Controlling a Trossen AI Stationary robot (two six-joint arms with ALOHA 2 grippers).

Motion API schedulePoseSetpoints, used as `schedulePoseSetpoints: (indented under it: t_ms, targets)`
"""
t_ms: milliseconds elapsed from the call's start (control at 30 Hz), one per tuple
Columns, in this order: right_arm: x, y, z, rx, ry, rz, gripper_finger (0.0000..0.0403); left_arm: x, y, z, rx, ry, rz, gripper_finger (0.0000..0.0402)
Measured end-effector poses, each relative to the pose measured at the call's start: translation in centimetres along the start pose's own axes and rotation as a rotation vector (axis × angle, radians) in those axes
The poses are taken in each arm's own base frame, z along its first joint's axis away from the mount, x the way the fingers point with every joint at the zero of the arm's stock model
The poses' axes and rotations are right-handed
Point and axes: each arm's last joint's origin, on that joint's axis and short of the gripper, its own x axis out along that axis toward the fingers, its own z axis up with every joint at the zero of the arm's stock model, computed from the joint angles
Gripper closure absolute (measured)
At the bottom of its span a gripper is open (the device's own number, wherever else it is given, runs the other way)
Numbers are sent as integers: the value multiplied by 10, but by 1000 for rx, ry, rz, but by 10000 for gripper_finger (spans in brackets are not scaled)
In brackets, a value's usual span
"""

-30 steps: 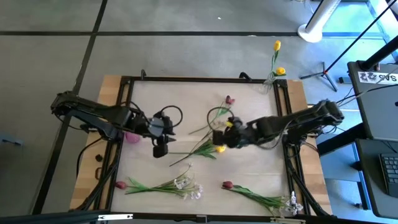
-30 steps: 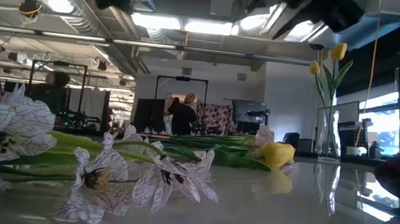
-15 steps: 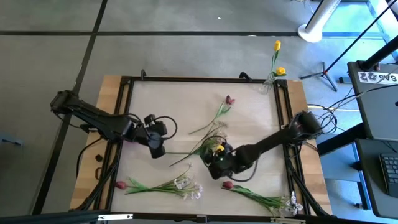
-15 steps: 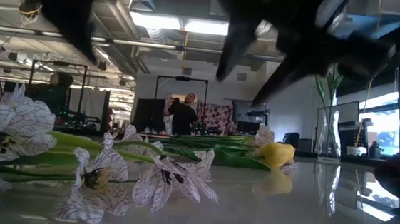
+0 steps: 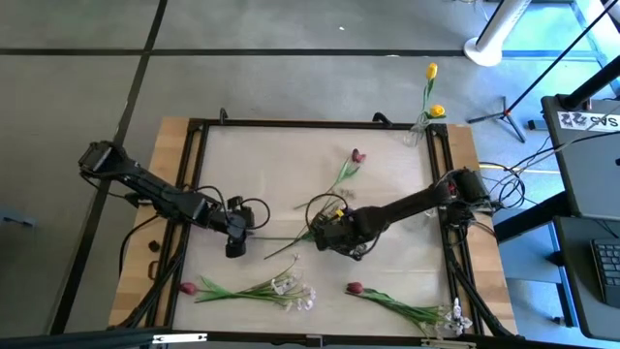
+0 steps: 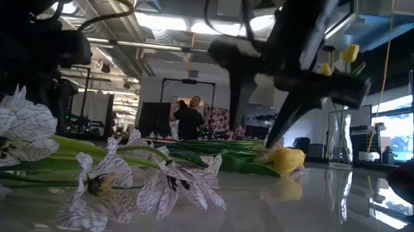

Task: Sort flowers into vase by color
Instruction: Put the yellow flower into the top transparent vase

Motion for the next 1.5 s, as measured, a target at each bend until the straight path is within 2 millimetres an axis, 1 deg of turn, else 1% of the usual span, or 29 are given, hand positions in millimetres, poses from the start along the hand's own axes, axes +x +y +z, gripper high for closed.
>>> schedulePoseSetpoints:
  t_ms: [67,133,233,300,433,500,567,833,1067,1133,1233,1333,1433,1500]
  targets:
    - [2,4,5,14,-6,-11,178,2,1,-3,-4,-12,-5,296]
    - [8,7,9,28,6,-35,178,2,1,-2,-12,-28,-10,296]
    - [23,6,13,39,2,-87,178,2,0,-1,-12,-30,-11,296]
    - [29,7,15,48,11,-96,178,2,0,-1,-12,-27,-9,296]
    - [33,10,19,63,27,-126,178,-1,3,-5,-27,5,2,296]
    - [35,9,20,65,23,-145,186,-6,4,-6,-30,10,3,296]
    - [36,9,22,68,11,-162,202,-12,6,-5,-31,-3,-1,296]
    - [34,7,24,45,-11,-179,304,-43,14,-4,-57,-107,-34,296]
    - [34,9,38,-153,-22,-246,382,-62,21,-1,-96,-220,-63,296]
    - [29,11,45,-215,-24,-271,395,-65,23,-1,-108,-238,-67,296]
    - [22,14,58,-305,-35,-303,390,-69,25,0,-127,-261,-73,296]
    - [8,19,68,-426,-10,-319,375,-70,27,0,-135,-266,-73,296]
    - [-3,22,72,-538,26,-309,364,-70,27,-1,-136,-263,-76,296]
    - [-8,23,72,-582,57,-308,351,-70,27,-1,-139,-261,-76,296]
